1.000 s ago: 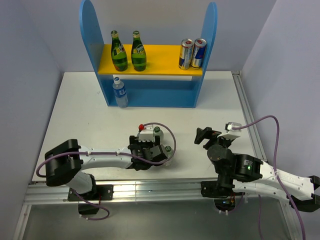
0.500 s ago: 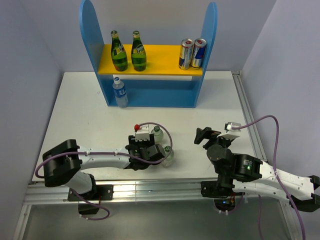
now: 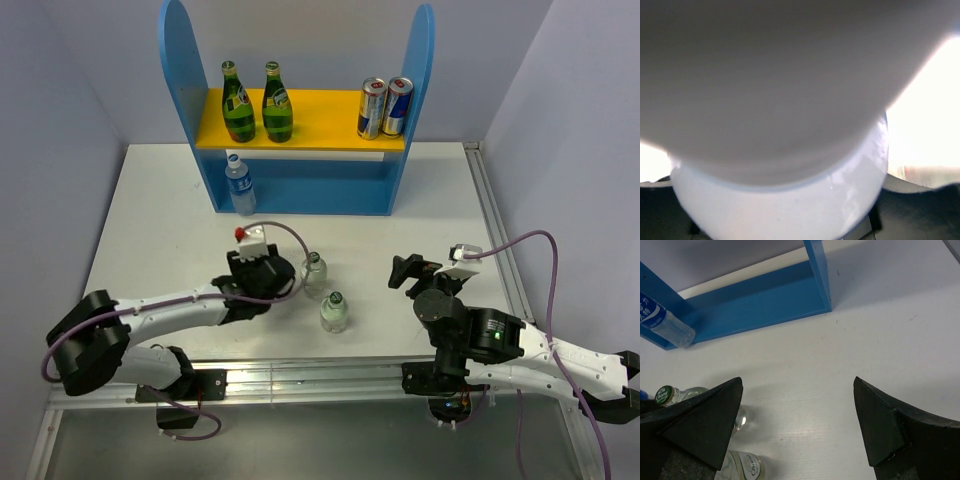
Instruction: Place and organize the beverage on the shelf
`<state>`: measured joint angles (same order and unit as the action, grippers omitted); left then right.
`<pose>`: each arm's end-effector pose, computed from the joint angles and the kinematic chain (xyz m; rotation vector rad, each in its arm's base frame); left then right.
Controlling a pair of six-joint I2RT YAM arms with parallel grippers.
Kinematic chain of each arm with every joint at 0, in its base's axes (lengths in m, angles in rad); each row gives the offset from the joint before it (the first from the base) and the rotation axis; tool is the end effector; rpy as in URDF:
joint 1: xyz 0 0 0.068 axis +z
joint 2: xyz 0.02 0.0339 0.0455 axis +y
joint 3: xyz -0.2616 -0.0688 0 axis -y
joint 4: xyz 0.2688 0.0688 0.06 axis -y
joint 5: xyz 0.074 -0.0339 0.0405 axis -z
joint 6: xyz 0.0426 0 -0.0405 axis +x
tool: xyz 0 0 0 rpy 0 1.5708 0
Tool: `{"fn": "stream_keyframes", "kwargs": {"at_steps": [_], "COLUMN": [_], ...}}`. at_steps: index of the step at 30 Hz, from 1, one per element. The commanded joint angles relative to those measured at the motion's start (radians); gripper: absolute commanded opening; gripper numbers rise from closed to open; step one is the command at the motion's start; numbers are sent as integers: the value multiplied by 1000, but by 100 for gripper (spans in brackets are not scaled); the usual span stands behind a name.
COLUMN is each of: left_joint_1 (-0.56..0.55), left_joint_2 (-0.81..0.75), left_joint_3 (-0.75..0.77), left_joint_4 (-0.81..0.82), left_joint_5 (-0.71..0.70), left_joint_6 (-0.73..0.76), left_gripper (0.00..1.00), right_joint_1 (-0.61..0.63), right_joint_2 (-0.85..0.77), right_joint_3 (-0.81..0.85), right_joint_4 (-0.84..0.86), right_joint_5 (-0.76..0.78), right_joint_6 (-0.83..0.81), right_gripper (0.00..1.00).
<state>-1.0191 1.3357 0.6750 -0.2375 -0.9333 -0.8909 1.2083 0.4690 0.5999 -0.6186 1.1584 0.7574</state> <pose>0.1707 -0.2120 0.1726 -0.2260 2.0426 0.0114 0.0811 0.1038 0.2836 0.2627 1.7456 0.2263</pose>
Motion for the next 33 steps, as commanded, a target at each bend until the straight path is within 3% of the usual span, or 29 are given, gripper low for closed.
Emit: {"fn": "stream_keyframes", "kwargs": {"at_steps": [1,5,14,21,33], "left_joint_1": [124,285,467,521,551], "left_joint_2": [-107,-58,235,375,494], "left_joint_3": [-5,23,192,346,466], "left_joint_4": [328,463,690,713,724], "left_joint_5": [35,123,241,255,241], "left_joint_6": [217,329,412,432,446], "left_gripper": [0,0,0,0,0], "right_joint_1": [4,4,5,5,5], "right_joint_2": [-4,0,-9,3,7], "right_joint_3": [-8,-6,-11,-6,-8], "right_joint_4": [33,37,40,40,51], "right_joint_5": [14,14,12,11,9], "right_joint_6": [-1,-6,-12,-10,-21], "right_gripper": [98,98,98,98,98]}}
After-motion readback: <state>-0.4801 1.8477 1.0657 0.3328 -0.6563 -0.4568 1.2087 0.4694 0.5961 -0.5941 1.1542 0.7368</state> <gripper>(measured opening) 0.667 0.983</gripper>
